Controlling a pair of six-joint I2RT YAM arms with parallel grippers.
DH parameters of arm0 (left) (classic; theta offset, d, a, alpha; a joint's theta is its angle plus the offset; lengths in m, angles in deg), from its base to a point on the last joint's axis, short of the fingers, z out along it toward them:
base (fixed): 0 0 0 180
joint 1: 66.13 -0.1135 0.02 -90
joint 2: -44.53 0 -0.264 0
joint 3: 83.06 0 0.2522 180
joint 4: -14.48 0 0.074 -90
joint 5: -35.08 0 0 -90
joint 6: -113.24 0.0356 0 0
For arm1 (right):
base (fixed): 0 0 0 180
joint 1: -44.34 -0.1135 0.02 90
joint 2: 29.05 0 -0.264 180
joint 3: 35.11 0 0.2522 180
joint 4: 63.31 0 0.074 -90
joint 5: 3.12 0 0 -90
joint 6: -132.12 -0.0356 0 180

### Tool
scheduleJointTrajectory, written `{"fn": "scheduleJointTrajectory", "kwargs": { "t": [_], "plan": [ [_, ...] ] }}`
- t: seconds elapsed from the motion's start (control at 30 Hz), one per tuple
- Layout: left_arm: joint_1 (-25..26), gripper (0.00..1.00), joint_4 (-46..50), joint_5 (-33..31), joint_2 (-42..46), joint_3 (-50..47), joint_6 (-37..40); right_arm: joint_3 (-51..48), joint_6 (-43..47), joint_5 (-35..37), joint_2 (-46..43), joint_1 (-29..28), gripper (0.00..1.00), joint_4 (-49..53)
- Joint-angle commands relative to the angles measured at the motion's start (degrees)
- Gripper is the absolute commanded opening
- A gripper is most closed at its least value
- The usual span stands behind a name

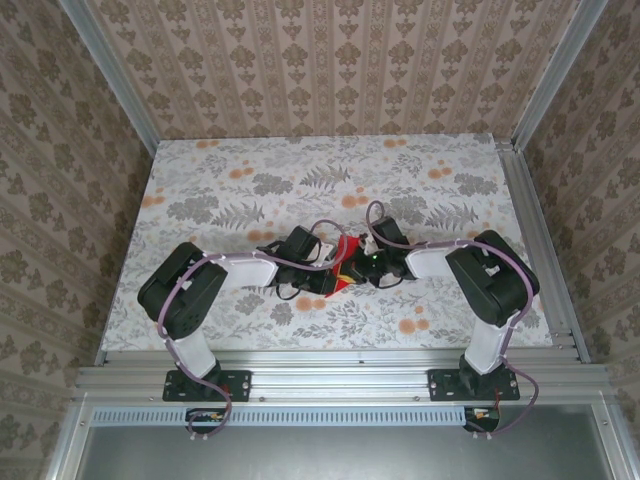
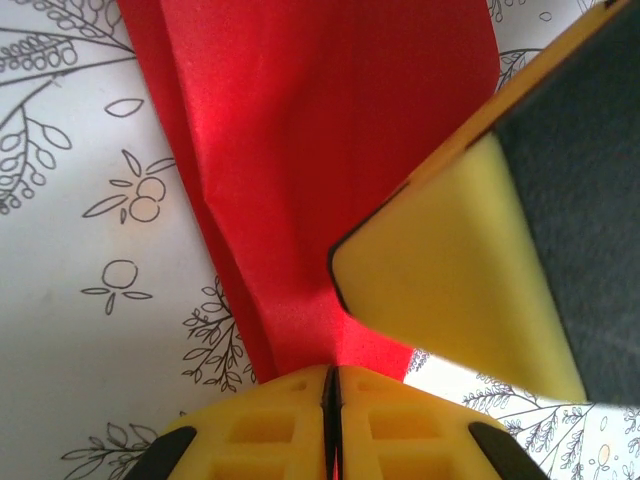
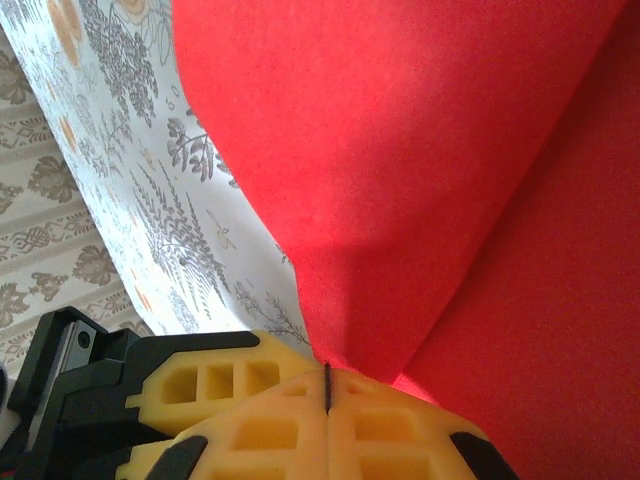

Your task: Fold a paper plane with a square sheet of paper (pick it up from the middle)

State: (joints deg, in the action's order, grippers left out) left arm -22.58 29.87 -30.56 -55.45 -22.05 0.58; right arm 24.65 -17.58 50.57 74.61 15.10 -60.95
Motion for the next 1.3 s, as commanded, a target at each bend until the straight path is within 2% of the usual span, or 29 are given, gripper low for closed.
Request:
{"fn": "scheduleJointTrajectory", "kwargs": {
  "t": [0.0,0.13,0.33,0.63,1.0,1.27],
  "plan": [
    [1.3,0.11,7.5,-3.4,-2.3,-3.3,1.4,-0.1,-2.1,-0.1,0.9,-0.8,0.06,-1.2],
    [1.6,0.11,6.9,-3.3,-2.0,-3.9,1.1,0.4,-2.2,0.5,2.6,-1.2,0.04,-0.7],
    [1.7,0.11,7.7,-4.0,-1.6,-4.7,1.3,3.3,3.4,7.3,0.8,-0.1,0.04,10.3],
    [2.0,0.1,10.2,-5.5,-0.9,-5.7,2.5,7.9,8.0,12.4,2.9,2.1,0.06,16.7],
    [2.1,0.1,11.2,-5.1,-0.2,-6.5,3.4,10.9,11.1,12.9,5.7,6.0,0.06,17.8],
    [2.1,0.1,11.3,-4.9,-0.4,-5.8,3.7,11.1,12.1,6.7,0.7,6.6,0.06,16.9]
  ]
}}
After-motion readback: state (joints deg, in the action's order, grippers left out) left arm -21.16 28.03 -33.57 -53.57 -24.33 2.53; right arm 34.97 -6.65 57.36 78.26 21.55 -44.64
